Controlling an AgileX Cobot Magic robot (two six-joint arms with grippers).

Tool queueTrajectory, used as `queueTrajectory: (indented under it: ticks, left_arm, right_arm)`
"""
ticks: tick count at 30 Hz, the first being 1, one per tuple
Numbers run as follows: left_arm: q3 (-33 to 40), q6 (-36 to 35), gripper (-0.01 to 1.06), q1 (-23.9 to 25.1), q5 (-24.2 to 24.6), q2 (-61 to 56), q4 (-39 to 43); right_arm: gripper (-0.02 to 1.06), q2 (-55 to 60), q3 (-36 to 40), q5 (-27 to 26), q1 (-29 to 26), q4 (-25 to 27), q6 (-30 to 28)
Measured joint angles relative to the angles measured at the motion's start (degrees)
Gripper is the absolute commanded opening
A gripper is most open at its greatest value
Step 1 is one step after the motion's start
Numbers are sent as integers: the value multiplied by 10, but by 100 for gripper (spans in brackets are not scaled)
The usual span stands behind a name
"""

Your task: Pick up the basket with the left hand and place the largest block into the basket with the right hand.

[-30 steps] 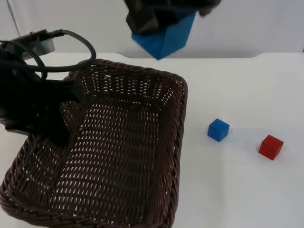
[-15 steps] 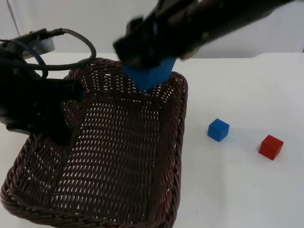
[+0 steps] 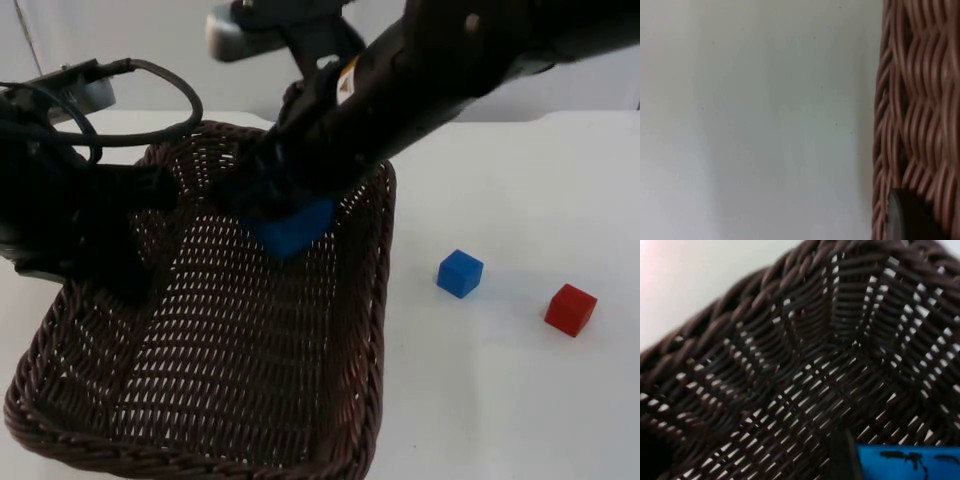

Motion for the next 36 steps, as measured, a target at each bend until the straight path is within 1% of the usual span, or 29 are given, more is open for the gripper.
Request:
queueTrajectory:
  ticks: [1,2,4,6,7,8,9,11,12,13,15,19,23,28,29,32,34,36]
  left_arm:
    - [0,0,0,0,0,0,-1]
    - [0,0,0,0,-1,0,-1]
    - [0,0,0,0,-1,0,-3]
    - [0,0,0,0,-2,0,-4]
    - [0,0,0,0,-3,0,-5]
    - [0,0,0,0,-4,0,-5]
    - [0,0,0,0,-4,0,-5]
    - [0,0,0,0,-5,0,-5]
    - [0,0,0,0,-5,0,-5]
    - [0,0,0,0,-5,0,-5]
    - [0,0,0,0,-5,0,-5]
    - [0,0,0,0,-5,0,-5]
    - [0,0,0,0,-5,0,-9]
    - [0,0,0,0,-5,0,-20]
    - [0,0,0,0,-5,0,-20]
    - [0,0,0,0,-5,0,-21]
    - [0,0,0,0,-5,0,-22]
    - [0,3,0,0,-7,0,-22]
  right_arm:
    - [3,3,-1,0,0,0,0]
    - [7,7,-1,0,0,0,0]
    - [21,10,-1,4,0,0,0]
    - [39,11,-1,4,0,0,0]
    - [39,11,-1,4,0,0,0]
    - [50,11,-1,6,0,0,0]
    - [66,11,-1,6,0,0,0]
    - [79,11,-1,6,0,0,0]
    - [79,11,-1,6,0,0,0]
    - [83,11,-2,6,0,0,0]
    - [85,11,-2,8,0,0,0]
    - [85,-2,-2,18,0,0,0]
    - [85,-38,-2,39,0,-2,0]
    - [85,-121,-2,113,0,-21,0]
    - [85,-121,-2,113,0,-21,0]
    - [85,-167,-2,163,0,-28,0]
    - [85,-199,3,181,0,-28,0]
    - [85,-219,11,185,0,-28,0]
